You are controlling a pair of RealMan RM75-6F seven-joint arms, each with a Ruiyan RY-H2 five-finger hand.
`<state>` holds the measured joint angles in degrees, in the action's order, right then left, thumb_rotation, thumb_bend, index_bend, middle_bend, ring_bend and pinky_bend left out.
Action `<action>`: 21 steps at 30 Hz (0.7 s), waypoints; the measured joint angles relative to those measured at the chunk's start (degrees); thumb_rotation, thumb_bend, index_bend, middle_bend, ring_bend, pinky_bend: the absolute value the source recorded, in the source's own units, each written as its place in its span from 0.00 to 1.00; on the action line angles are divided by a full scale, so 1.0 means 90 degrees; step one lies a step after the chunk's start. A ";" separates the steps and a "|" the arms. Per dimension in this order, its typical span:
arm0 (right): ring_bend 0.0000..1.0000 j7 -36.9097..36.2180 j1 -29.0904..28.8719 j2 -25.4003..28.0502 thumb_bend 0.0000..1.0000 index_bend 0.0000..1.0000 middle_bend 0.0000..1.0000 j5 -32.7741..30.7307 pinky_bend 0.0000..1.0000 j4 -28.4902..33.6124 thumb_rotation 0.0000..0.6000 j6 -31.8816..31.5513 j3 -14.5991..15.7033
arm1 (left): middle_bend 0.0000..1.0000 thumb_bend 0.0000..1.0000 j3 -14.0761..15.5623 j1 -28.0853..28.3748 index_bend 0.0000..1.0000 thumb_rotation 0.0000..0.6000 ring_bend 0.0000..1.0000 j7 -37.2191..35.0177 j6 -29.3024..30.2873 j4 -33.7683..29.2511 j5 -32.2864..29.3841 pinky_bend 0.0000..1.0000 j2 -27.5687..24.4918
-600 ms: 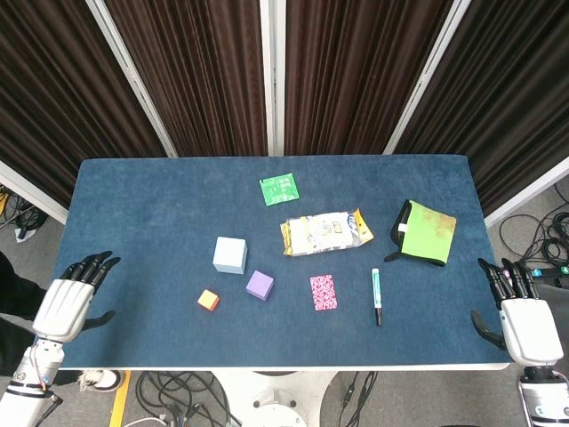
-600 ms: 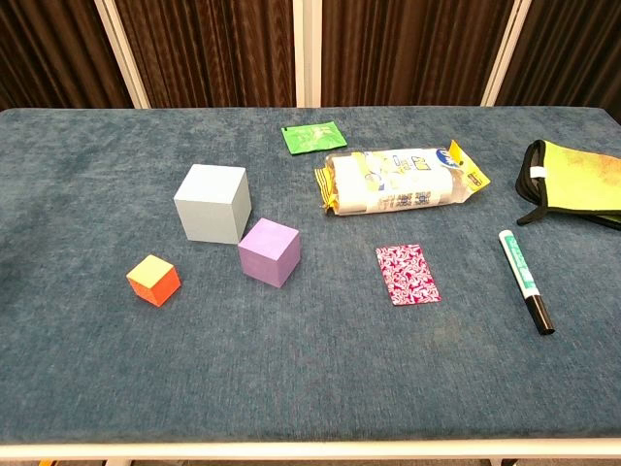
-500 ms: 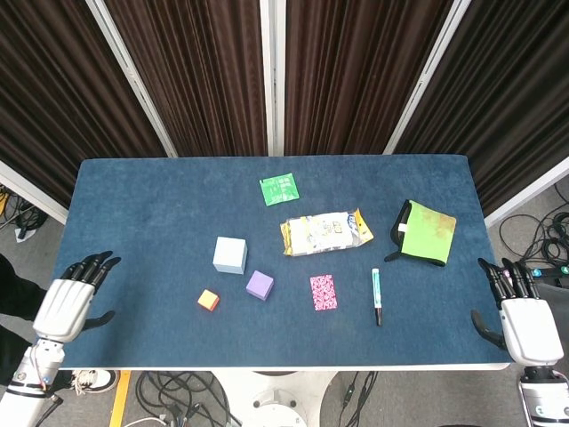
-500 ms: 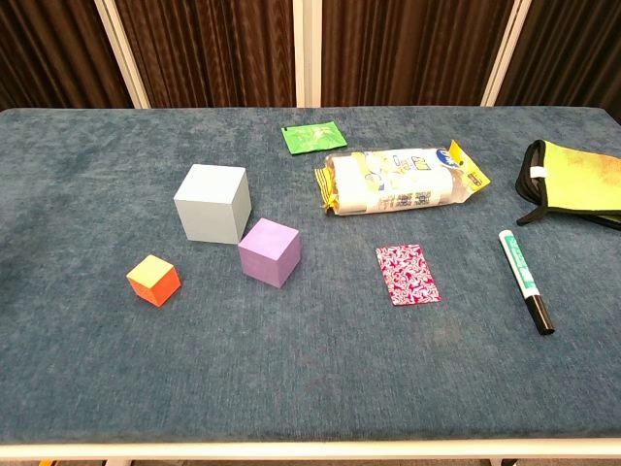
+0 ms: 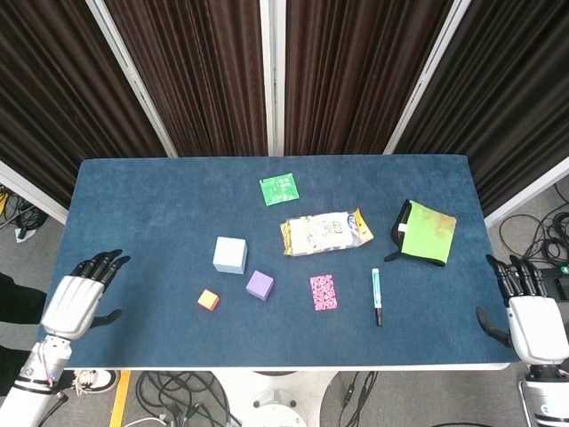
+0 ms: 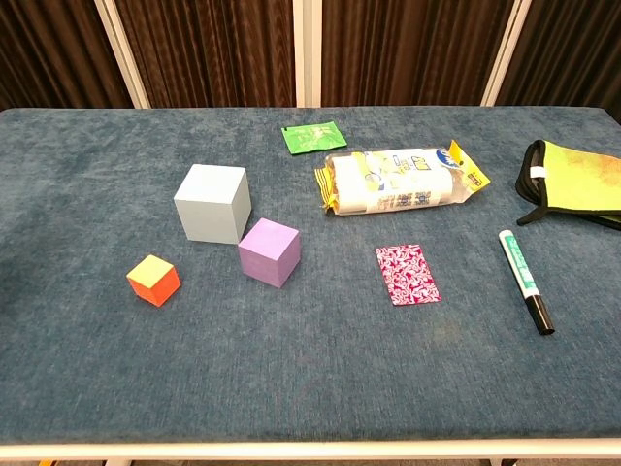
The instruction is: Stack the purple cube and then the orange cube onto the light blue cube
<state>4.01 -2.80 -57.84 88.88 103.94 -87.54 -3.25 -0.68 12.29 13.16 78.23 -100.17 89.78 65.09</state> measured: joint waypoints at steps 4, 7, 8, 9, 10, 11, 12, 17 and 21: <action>0.00 -0.0017 -0.0009 0.0021 0.27 0.02 0.15 0.0036 0.00 0.0002 1.00 0.0043 0.0023 | 0.23 0.09 0.0034 0.0103 0.20 1.00 0.16 0.0174 -0.0197 -0.0266 0.0038 0.27 -0.0036; 0.00 -0.0050 -0.0008 0.0023 0.27 0.02 0.15 0.0084 0.00 -0.0012 1.00 0.0009 0.0027 | 0.23 0.09 0.0047 0.0265 0.20 1.00 0.16 0.0442 -0.0414 -0.0520 0.0153 0.27 -0.0027; 0.00 -0.0058 -0.0008 0.0025 0.27 0.02 0.15 0.0074 0.00 -0.0015 1.00 0.0015 0.0026 | 0.23 0.09 0.0048 0.0346 0.20 1.00 0.16 0.0577 -0.0523 -0.0636 0.0203 0.27 -0.0010; 0.00 -0.0067 -0.0010 0.0030 0.27 0.02 0.15 0.0057 0.00 -0.0015 1.00 0.0024 0.0024 | 0.23 0.09 0.0048 0.0411 0.20 1.00 0.16 0.0686 -0.0619 -0.0734 0.0235 0.27 0.0003; 0.00 -0.0086 -0.0011 0.0040 0.27 0.02 0.15 0.0034 0.00 -0.0015 1.00 0.0034 0.0020 | 0.23 0.09 0.0047 0.0479 0.20 1.00 0.16 0.0803 -0.0723 -0.0840 0.0262 0.27 0.0016; 0.00 -0.0105 -0.0010 0.0047 0.27 0.02 0.15 0.0029 0.00 -0.0015 1.00 0.0033 0.0017 | 0.23 0.09 0.0044 0.0571 0.20 1.00 0.16 0.0971 -0.0862 -0.0983 0.0292 0.27 0.0035; 0.00 -0.0128 -0.0007 0.0053 0.27 0.02 0.15 0.0030 0.00 -0.0017 1.00 0.0025 0.0014 | 0.23 0.09 0.0040 0.0638 0.20 1.00 0.16 0.1106 -0.0965 -0.1088 0.0310 0.27 0.0050; 0.00 -0.0233 -0.0009 0.0084 0.27 0.02 0.15 -0.0012 0.00 -0.0035 1.00 0.0016 -0.0018 | 0.23 0.09 -0.0003 0.1016 0.20 1.00 0.16 0.1973 -0.1547 -0.1674 0.0313 0.27 0.0184; 0.00 -0.0261 -0.0012 0.0093 0.27 0.02 0.15 -0.0019 0.00 -0.0045 1.00 0.0030 -0.0019 | 0.23 0.09 -0.0108 0.1354 0.20 1.00 0.16 0.2585 -0.2004 -0.1986 0.0128 0.27 0.0420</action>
<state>1.66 -2.91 -57.00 88.71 103.53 -87.26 -3.42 -1.66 24.47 36.42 60.20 -118.05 90.93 68.87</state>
